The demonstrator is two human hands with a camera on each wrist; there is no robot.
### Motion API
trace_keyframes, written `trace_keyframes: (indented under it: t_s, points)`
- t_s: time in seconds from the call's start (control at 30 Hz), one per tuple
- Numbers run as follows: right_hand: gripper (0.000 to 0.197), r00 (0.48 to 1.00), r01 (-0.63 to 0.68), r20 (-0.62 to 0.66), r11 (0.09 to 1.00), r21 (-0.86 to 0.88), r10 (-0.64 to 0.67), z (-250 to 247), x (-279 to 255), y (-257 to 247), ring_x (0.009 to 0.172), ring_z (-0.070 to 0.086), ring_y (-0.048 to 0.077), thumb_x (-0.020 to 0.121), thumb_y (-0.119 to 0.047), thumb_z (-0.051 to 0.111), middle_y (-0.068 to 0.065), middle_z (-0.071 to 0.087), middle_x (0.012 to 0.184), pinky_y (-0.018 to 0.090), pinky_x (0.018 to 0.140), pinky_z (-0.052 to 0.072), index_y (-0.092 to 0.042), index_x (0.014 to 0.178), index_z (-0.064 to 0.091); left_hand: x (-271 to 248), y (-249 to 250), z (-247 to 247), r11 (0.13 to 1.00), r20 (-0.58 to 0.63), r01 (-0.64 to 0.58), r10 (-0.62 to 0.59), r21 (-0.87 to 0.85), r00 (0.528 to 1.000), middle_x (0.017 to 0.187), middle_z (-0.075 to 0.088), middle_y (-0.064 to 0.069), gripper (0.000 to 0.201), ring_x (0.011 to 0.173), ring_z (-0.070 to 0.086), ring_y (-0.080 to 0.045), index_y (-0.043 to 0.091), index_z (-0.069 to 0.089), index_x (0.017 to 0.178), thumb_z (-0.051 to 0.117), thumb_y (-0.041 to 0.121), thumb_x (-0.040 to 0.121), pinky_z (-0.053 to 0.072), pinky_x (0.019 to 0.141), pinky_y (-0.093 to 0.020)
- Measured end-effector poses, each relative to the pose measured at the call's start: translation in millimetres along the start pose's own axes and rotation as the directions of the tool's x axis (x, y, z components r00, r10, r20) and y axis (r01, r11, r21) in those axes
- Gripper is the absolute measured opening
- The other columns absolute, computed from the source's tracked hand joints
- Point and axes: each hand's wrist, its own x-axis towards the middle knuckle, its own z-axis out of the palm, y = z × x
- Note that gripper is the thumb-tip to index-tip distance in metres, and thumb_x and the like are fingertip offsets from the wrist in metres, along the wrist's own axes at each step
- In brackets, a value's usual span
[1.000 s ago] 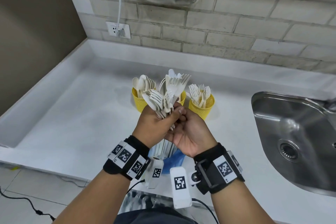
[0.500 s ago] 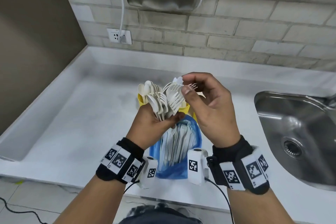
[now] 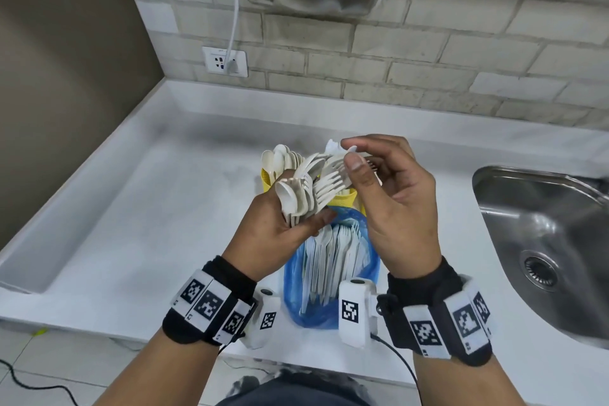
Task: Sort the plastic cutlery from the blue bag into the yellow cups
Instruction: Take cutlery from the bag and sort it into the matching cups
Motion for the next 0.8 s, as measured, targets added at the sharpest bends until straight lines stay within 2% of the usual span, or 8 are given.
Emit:
trace_keyframes:
  t_s: [0.07, 0.2, 0.3, 0.37, 0.5, 0.63, 0.7, 0.8]
  points:
    - [0.014, 1.0, -0.02, -0.008, 1.0, 0.017, 0.02, 1.0, 2.0, 3.4, 0.097, 0.068, 0.025, 0.094, -0.015, 0.069, 0.02, 0.062, 0.114, 0.027, 0.083, 0.055, -0.01, 0.107, 0.073, 0.3, -2.8, -1.3, 1.0, -0.022, 0.011, -0.01, 0.028, 1.0, 0.099, 0.071, 0.01, 0.04, 0.081, 0.071, -0.013, 0.017, 0.062, 0.129, 0.074, 0.028, 0.092, 0.059, 0.079, -0.036]
    - [0.01, 0.999, -0.054, 0.0, 0.998, 0.034, 0.054, 3.7, 7.9, 8.9, 0.093, 0.068, 0.021, 0.093, -0.017, 0.069, 0.022, 0.064, 0.111, 0.043, 0.088, 0.058, -0.013, 0.102, 0.072, -0.2, -10.4, -2.0, 0.999, -0.07, 0.022, -0.02, 0.033, 0.997, 0.097, 0.073, 0.004, 0.036, 0.077, 0.075, -0.02, 0.015, 0.06, 0.126, 0.074, 0.023, 0.094, 0.062, 0.075, -0.042]
    - [0.007, 0.996, -0.091, 0.009, 0.995, 0.037, 0.091, 5.5, 13.5, 16.5, 0.095, 0.069, 0.034, 0.091, -0.028, 0.072, 0.023, 0.066, 0.107, 0.06, 0.092, 0.055, -0.024, 0.096, 0.073, 1.6, -14.0, -4.7, 0.999, -0.075, 0.043, -0.043, -0.001, 0.996, 0.093, 0.076, 0.001, 0.03, 0.077, 0.076, -0.022, 0.015, 0.062, 0.122, 0.073, 0.021, 0.095, 0.062, 0.074, -0.044]
    - [0.012, 0.993, -0.12, 0.01, 0.992, 0.031, 0.119, 6.7, 18.2, 21.1, 0.094, 0.068, 0.042, 0.089, -0.035, 0.073, 0.021, 0.067, 0.104, 0.065, 0.09, 0.053, -0.025, 0.094, 0.072, 4.1, -17.6, -6.8, 0.998, -0.08, 0.052, -0.053, -0.017, 0.995, 0.095, 0.078, -0.002, 0.027, 0.079, 0.077, -0.023, 0.017, 0.064, 0.121, 0.072, 0.018, 0.095, 0.062, 0.073, -0.04]
    - [0.022, 0.987, -0.146, 0.061, 0.989, -0.021, 0.147, 8.4, 28.2, 26.3, 0.089, 0.069, 0.033, 0.09, -0.037, 0.071, 0.012, 0.069, 0.099, 0.057, 0.085, 0.057, -0.018, 0.099, 0.069, 11.2, -26.1, -10.2, 0.994, -0.11, 0.107, -0.111, -0.038, 0.988, 0.093, 0.08, -0.001, 0.019, 0.08, 0.077, -0.018, 0.019, 0.069, 0.114, 0.073, 0.019, 0.095, 0.054, 0.07, -0.031]
    - [0.023, 0.974, -0.193, 0.126, 0.981, 0.02, 0.189, 7.7, 37.9, 31.1, 0.081, 0.064, 0.024, 0.09, -0.023, 0.069, 0.018, 0.064, 0.105, 0.031, 0.071, 0.056, -0.017, 0.113, 0.068, 20.9, -21.4, -11.8, 0.987, -0.133, 0.072, -0.091, -0.141, 0.987, 0.095, 0.08, -0.001, 0.023, 0.073, 0.075, -0.012, 0.01, 0.067, 0.119, 0.067, 0.003, 0.096, 0.053, 0.064, -0.018]
    - [0.028, 0.966, -0.226, 0.136, 0.974, 0.016, 0.221, 7.5, 40.9, 37.3, 0.08, 0.064, 0.023, 0.088, -0.019, 0.068, 0.02, 0.063, 0.105, 0.033, 0.072, 0.058, -0.02, 0.115, 0.068, 27.0, -22.0, -13.5, 0.984, -0.137, 0.072, -0.095, -0.163, 0.986, 0.097, 0.08, -0.001, 0.026, 0.07, 0.073, -0.014, 0.003, 0.066, 0.122, 0.064, -0.002, 0.097, 0.052, 0.06, -0.017]
    - [0.021, 0.963, -0.238, 0.123, 0.97, -0.046, 0.242, 8.8, 43.3, 47.9, 0.083, 0.066, 0.033, 0.087, -0.017, 0.071, 0.02, 0.067, 0.099, 0.048, 0.078, 0.059, -0.018, 0.108, 0.07, 32.0, -27.9, -16.1, 0.989, -0.14, 0.082, -0.099, -0.121, 0.985, 0.096, 0.08, 0.0, 0.019, 0.068, 0.073, -0.019, 0.005, 0.07, 0.116, 0.065, 0.003, 0.097, 0.053, 0.057, -0.023]
